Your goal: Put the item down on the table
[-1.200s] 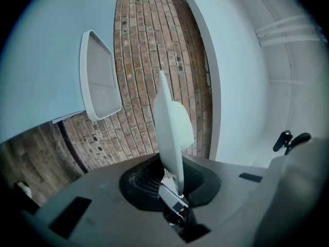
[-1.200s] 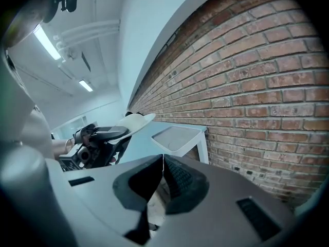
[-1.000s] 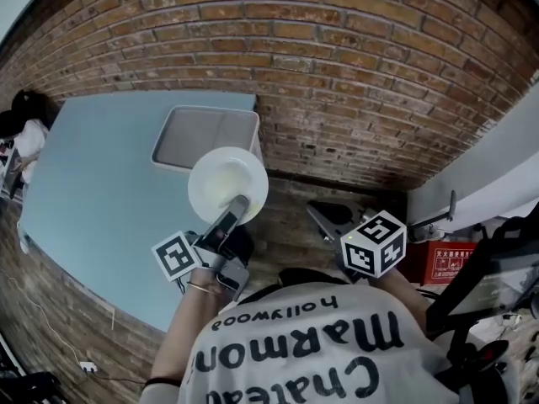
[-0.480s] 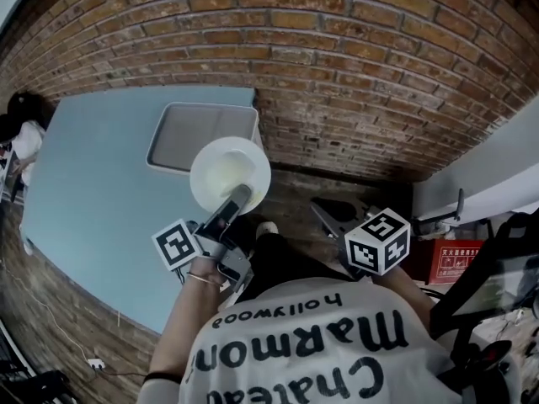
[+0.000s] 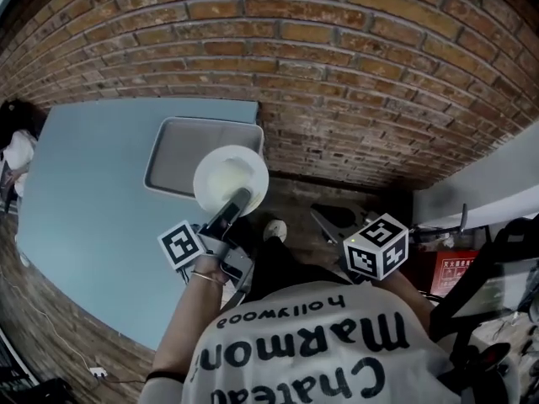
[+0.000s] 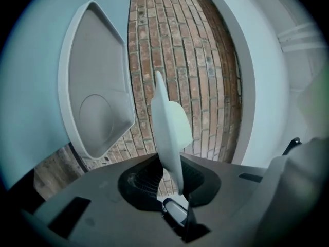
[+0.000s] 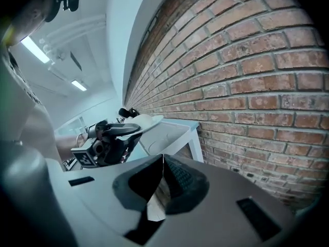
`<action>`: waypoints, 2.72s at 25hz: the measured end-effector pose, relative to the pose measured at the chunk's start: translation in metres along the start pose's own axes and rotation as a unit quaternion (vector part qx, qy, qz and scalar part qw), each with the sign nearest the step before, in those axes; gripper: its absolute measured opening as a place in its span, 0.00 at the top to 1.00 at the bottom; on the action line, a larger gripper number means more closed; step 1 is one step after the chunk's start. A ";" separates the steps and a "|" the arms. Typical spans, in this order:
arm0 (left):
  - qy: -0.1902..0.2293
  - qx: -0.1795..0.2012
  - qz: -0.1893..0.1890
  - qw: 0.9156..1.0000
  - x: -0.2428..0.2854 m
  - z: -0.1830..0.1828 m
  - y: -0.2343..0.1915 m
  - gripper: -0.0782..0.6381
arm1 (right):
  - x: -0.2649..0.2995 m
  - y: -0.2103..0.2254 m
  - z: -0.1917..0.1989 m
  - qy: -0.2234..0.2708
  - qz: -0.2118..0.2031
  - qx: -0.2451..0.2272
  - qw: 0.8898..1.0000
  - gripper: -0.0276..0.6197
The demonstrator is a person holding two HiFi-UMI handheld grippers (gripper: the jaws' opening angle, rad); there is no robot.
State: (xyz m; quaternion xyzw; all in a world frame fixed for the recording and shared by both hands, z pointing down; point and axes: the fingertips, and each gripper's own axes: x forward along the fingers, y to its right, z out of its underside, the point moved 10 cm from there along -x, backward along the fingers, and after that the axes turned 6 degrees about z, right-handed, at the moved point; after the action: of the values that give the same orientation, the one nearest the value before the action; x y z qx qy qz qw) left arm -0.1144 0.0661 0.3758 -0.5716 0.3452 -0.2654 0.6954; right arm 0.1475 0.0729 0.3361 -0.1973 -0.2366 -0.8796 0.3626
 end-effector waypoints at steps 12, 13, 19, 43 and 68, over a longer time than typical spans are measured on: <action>-0.019 -0.030 -0.021 0.999 0.032 -0.048 -0.044 0.83 | 0.046 0.023 -0.013 -0.027 0.010 0.028 0.999 0.94; -0.019 -0.032 -0.023 0.999 0.035 -0.051 -0.047 0.83 | 0.049 0.026 -0.015 -0.027 0.011 0.030 0.999 0.94; -0.012 -0.046 -0.032 0.998 0.045 -0.062 -0.064 0.83 | 0.064 0.040 -0.018 -0.037 0.014 0.041 0.998 0.94; 0.022 -0.172 -0.038 0.984 0.067 -0.079 -0.096 0.83 | 0.112 0.060 -0.027 -0.074 -0.006 0.055 0.996 0.94; 0.095 -0.285 0.036 0.953 0.096 -0.069 -0.107 0.83 | 0.116 0.066 -0.017 -0.089 -0.015 0.072 0.993 0.94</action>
State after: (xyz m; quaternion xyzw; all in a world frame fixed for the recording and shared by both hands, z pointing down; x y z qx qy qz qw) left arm -0.1061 -0.0710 0.4558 -0.7054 0.4913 -0.1833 0.4769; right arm 0.1159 -0.0411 0.4007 -0.2444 -0.3339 -0.8445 0.3401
